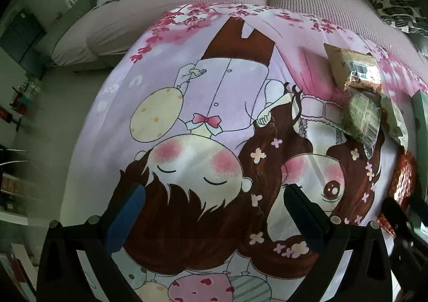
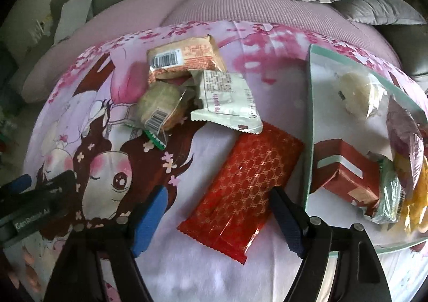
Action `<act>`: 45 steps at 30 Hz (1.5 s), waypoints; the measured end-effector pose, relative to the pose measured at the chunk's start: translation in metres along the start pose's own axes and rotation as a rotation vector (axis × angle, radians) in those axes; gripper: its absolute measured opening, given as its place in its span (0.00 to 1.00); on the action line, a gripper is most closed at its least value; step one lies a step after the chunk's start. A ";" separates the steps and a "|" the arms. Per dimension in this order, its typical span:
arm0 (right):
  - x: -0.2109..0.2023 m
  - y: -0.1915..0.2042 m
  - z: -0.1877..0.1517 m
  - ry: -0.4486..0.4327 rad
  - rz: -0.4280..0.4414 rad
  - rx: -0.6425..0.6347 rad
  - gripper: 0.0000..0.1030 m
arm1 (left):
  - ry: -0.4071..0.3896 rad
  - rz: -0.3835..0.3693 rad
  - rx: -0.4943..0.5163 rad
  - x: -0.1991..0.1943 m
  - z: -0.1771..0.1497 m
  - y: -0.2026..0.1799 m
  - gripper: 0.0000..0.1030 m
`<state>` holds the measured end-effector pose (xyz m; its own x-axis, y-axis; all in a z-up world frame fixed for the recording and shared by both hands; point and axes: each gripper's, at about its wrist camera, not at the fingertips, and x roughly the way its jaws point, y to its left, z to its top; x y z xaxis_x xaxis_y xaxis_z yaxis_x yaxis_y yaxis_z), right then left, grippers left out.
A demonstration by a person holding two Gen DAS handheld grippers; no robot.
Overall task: Organize snacks
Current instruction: 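Grasp the green-wrapped round cake with the left gripper while the right gripper grasps the red wafer pack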
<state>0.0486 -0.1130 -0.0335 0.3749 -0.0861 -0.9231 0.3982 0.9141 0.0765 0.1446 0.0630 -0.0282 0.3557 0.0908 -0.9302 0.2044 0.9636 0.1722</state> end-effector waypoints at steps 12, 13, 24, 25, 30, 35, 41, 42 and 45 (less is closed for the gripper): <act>-0.010 0.002 -0.020 0.062 -0.034 -0.046 0.74 | -0.010 -0.007 -0.003 -0.004 -0.003 0.001 1.00; -0.009 0.001 -0.023 0.073 -0.033 -0.043 0.74 | -0.010 -0.008 -0.006 -0.004 -0.003 0.002 1.00; 0.001 -0.006 -0.017 0.094 0.011 0.021 0.74 | -0.009 -0.016 -0.012 0.000 -0.002 0.004 1.00; 0.001 -0.007 -0.014 0.089 0.011 0.029 0.74 | -0.009 -0.018 -0.010 0.000 -0.002 0.003 1.00; 0.007 -0.017 0.001 0.082 0.023 0.096 0.74 | -0.032 -0.053 -0.001 -0.003 0.002 -0.004 1.00; 0.011 -0.020 0.015 0.067 0.008 0.159 0.74 | -0.074 -0.154 0.018 -0.009 0.014 -0.016 1.00; 0.015 -0.025 0.027 0.015 -0.045 0.248 0.76 | -0.095 -0.194 0.020 -0.012 0.028 -0.025 1.00; 0.015 -0.025 0.028 0.008 -0.055 0.258 0.76 | -0.093 -0.193 0.015 -0.010 0.031 -0.025 1.00; 0.018 -0.027 0.035 -0.020 -0.081 0.296 0.76 | -0.096 -0.206 -0.002 -0.008 0.040 -0.024 1.00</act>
<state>0.0738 -0.1526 -0.0387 0.3472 -0.1649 -0.9232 0.6530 0.7490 0.1118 0.1730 0.0296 -0.0118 0.3915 -0.1317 -0.9107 0.2801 0.9598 -0.0184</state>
